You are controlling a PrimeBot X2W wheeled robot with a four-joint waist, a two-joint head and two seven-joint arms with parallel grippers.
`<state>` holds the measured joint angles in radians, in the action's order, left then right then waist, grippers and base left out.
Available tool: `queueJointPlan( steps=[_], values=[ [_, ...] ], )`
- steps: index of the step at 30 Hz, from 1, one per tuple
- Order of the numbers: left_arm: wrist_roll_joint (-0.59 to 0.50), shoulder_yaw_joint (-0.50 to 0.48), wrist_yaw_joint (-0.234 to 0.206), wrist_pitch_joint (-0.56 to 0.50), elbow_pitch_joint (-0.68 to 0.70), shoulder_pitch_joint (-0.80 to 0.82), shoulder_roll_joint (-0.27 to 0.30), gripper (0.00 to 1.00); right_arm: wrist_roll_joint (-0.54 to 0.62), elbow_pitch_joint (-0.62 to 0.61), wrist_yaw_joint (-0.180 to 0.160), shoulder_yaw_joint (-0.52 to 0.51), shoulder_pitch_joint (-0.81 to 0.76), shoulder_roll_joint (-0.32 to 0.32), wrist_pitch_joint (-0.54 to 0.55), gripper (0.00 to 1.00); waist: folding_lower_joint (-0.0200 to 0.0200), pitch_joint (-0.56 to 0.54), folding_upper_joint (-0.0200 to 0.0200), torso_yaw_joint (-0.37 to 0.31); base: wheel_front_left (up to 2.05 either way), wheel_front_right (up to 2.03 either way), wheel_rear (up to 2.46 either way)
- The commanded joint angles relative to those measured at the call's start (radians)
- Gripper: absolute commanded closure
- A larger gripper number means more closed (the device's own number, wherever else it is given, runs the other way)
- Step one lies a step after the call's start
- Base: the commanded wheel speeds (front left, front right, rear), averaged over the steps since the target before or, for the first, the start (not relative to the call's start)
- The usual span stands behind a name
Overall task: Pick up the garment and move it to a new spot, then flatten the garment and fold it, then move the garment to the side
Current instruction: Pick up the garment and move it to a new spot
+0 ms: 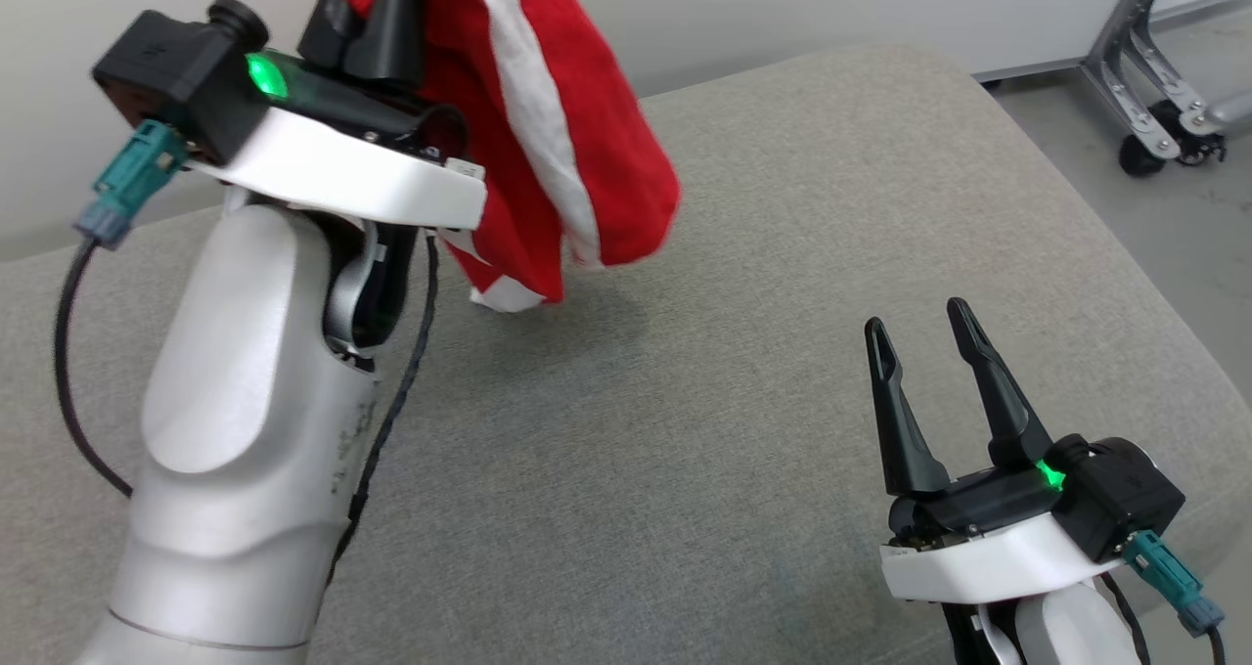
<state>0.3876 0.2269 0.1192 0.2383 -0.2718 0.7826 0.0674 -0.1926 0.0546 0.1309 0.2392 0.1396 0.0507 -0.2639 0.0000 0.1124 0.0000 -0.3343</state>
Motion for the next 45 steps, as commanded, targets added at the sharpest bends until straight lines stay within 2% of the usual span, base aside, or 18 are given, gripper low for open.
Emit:
queueJointPlan(
  steps=[1,7,10,14,15,16,17,27,28,36,41,45],
  values=[
    [0.000,0.027,0.001,0.003,-0.027,-0.012,-0.002,1.00,-0.008,0.001,0.000,0.002,-0.001,0.000,-0.001,0.00,0.0000,0.020,0.0000,-0.038,0.00,0.00,0.00],
    [0.008,0.160,0.004,0.020,-0.151,-0.161,-0.011,1.00,-0.007,0.016,0.000,0.030,-0.001,0.001,-0.001,0.00,0.0000,0.048,0.0000,-0.039,0.00,0.00,0.00],
    [0.010,0.187,-0.003,0.026,-0.206,-0.271,-0.014,1.00,-0.006,0.022,0.000,0.041,0.004,0.001,-0.001,0.00,0.0000,0.060,0.0000,-0.021,0.00,0.00,0.00],
    [0.033,0.187,-0.015,0.027,-0.183,-0.402,-0.015,1.00,0.007,0.037,0.000,0.037,0.004,0.001,-0.001,0.00,0.0000,0.065,0.0000,0.015,0.00,0.00,0.00],
    [0.039,0.186,-0.017,0.027,-0.166,-0.432,-0.015,0.67,0.011,0.042,0.000,0.033,0.002,0.001,-0.001,0.00,0.0000,0.064,0.0000,0.026,0.00,0.00,0.00],
    [0.046,0.183,-0.022,0.026,-0.148,-0.461,-0.015,0.09,0.015,0.045,0.000,0.029,0.000,0.001,-0.001,0.00,0.0000,0.063,0.0000,0.039,0.00,0.00,0.00],
    [0.053,0.177,-0.030,0.027,-0.127,-0.488,-0.015,0.00,0.020,0.047,0.000,0.026,-0.002,0.001,-0.001,0.00,0.0000,0.060,0.0000,0.053,0.00,0.00,0.00],
    [-0.028,0.026,-0.116,0.026,0.176,-0.744,-0.016,0.00,0.045,0.086,0.000,0.080,-0.019,0.024,-0.001,0.00,0.0000,0.000,0.0000,0.172,0.00,0.00,0.00],
    [-0.028,0.026,-0.116,0.026,0.176,-0.744,-0.016,0.00,0.045,0.086,0.000,0.080,-0.019,0.024,-0.001,0.00,0.0000,0.000,0.0000,0.172,0.00,0.00,0.00],
    [-0.144,-0.054,-0.220,0.026,0.334,-0.882,-0.015,0.00,0.030,0.125,0.000,0.090,-0.072,0.054,-0.001,0.00,0.0000,-0.080,0.0000,0.255,0.00,0.00,0.00],
    [-0.196,-0.098,-0.259,0.026,0.436,-0.963,-0.016,0.00,0.021,0.128,0.000,0.092,-0.118,0.082,-0.001,0.00,0.0000,-0.115,0.0000,0.275,0.00,0.00,0.00],
    [-0.211,-0.107,-0.275,0.026,0.445,-1.015,-0.016,0.00,0.020,0.128,0.000,0.078,-0.157,0.077,-0.001,0.00,0.0000,-0.132,0.0000,0.283,0.00,0.00,0.00]
  ],
)
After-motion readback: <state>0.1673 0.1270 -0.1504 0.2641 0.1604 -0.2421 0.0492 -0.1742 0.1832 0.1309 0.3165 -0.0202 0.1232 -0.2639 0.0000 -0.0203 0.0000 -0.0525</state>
